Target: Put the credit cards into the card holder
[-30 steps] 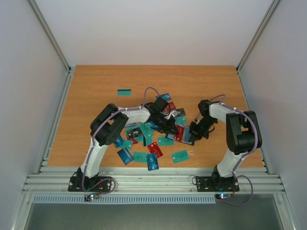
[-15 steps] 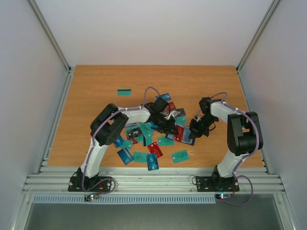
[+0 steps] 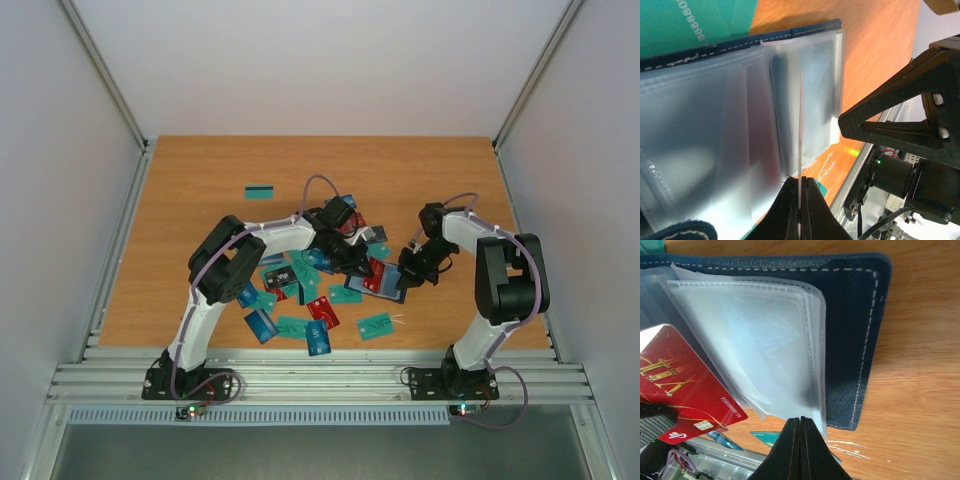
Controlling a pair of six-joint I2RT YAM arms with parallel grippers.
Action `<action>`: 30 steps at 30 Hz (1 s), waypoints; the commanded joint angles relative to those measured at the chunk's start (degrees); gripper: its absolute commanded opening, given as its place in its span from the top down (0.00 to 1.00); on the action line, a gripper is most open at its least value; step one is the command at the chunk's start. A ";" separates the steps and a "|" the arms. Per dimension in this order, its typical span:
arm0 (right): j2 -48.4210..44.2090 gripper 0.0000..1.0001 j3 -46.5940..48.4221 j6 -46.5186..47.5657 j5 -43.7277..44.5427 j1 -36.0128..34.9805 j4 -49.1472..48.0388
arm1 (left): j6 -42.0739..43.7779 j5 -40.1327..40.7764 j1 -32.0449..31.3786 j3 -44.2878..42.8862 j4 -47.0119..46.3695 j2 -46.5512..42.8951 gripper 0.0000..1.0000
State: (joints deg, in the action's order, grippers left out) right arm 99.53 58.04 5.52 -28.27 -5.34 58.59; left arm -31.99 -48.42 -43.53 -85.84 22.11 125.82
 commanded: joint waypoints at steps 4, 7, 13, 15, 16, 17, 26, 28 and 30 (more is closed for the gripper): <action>-2.28 0.99 0.24 1.25 1.43 1.70 2.10 | 3.20 0.20 0.09 -3.05 2.84 2.08 1.00; -2.53 0.99 0.23 1.12 2.96 3.00 2.85 | 3.12 0.10 0.05 -3.10 2.58 2.39 1.00; -3.02 0.99 -0.33 0.94 3.64 3.85 3.12 | 4.53 0.87 0.44 -3.33 4.22 1.77 1.00; -3.02 0.99 -0.47 0.90 3.50 3.89 3.08 | 4.85 1.64 0.67 -2.98 4.55 0.95 1.00; -3.02 0.99 -0.54 0.85 3.52 3.87 3.05 | 4.50 1.32 0.89 -2.75 4.27 0.67 1.00; -3.02 0.99 -0.56 0.83 3.51 3.85 2.99 | 3.36 0.85 1.02 -2.55 3.66 0.39 1.00; -2.34 0.99 0.01 0.81 2.74 3.92 2.85 | 3.07 0.70 1.02 -5.32 5.26 1.75 1.00; -2.32 0.99 0.05 0.81 2.56 3.85 2.87 | 3.28 0.67 1.07 -5.38 5.43 1.78 1.00; -2.16 0.99 0.05 0.89 2.39 3.85 2.90 | 3.55 0.66 1.07 -5.70 5.96 2.27 1.00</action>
State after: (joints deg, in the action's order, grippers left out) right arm 97.84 57.91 6.04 -25.45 -1.80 60.95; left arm -29.10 -47.77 -42.76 -90.00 27.00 127.17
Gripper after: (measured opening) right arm 0.019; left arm 0.009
